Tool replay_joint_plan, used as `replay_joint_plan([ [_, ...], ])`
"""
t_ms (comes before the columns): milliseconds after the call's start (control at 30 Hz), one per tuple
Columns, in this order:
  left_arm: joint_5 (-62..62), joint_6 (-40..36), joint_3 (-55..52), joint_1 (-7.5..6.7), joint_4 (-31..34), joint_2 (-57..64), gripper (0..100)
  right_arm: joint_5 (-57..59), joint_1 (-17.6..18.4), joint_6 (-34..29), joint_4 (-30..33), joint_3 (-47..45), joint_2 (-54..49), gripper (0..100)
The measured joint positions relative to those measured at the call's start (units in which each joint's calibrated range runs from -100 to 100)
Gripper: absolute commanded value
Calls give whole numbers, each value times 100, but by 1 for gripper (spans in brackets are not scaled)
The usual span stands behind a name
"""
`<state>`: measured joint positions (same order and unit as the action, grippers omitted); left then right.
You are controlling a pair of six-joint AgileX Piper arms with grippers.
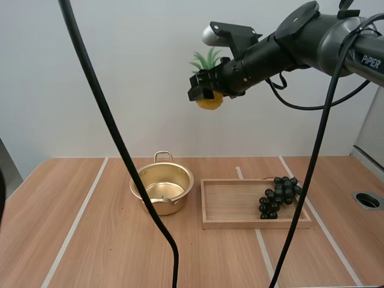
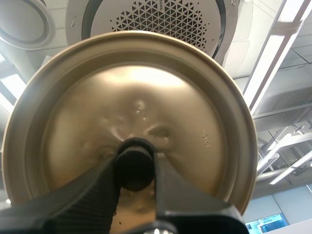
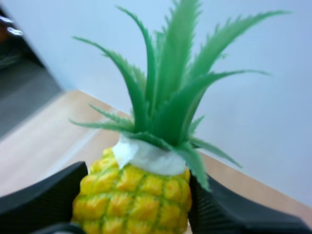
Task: Open the pot, put the pineapple inside, and close it
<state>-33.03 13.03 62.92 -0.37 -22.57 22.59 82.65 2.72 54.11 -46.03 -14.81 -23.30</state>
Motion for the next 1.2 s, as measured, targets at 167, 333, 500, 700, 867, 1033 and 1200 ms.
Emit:
replay_joint_plan([
  [167,0,0,0,0,0,0,0,217,442,280,-261,77,227,0],
  [333,-77,71,0,0,0,0,0,409,820,303,146,77,620,0],
  [500,-260,145,0,0,0,0,0,546,948,312,528,77,1038,0],
  [700,-667,177,0,0,0,0,0,1025,948,390,701,77,1606,0],
  [867,-752,185,0,0,0,0,0,1264,948,432,972,77,2108,0],
  [1033,-752,185,0,0,0,0,0,1296,948,586,1019,77,2540,0],
  [1200,-769,185,0,0,0,0,0,1296,948,667,1019,77,2885,0],
])
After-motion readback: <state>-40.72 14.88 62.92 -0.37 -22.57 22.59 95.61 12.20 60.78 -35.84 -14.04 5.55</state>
